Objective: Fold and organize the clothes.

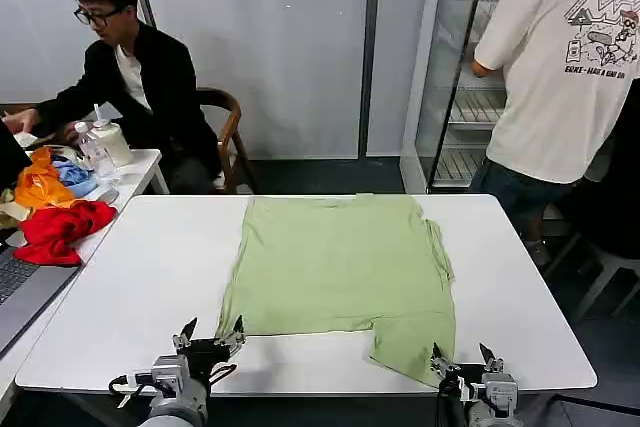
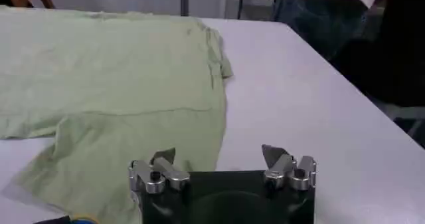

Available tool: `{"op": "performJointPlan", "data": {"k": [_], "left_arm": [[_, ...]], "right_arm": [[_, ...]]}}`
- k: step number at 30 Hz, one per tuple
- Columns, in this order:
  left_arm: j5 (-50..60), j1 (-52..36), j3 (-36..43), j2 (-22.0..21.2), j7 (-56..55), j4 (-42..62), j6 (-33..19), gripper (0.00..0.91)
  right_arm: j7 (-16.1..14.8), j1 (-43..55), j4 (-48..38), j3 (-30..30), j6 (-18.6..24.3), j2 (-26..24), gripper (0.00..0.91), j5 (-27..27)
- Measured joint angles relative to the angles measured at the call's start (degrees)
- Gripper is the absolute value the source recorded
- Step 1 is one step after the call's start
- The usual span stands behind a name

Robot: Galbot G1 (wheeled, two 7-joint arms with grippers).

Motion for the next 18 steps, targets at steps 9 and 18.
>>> {"op": "performJointPlan", "data": {"k": [9,18], "left_arm": [[0.7,-1.2,1.8,-0.7,0.0,1.7,0.0,0.907],[1.1,-2.1,2.4,-0.9,0.1,2.5,0.0,0.907]], "right_arm": [[-0.5,0.1,-1.1,-1.1,0.0,0.4,0.907,0.1],[-1.6,0.8,-1.7,-2.1,0.2,1.1,0.907,-0.3]]}}
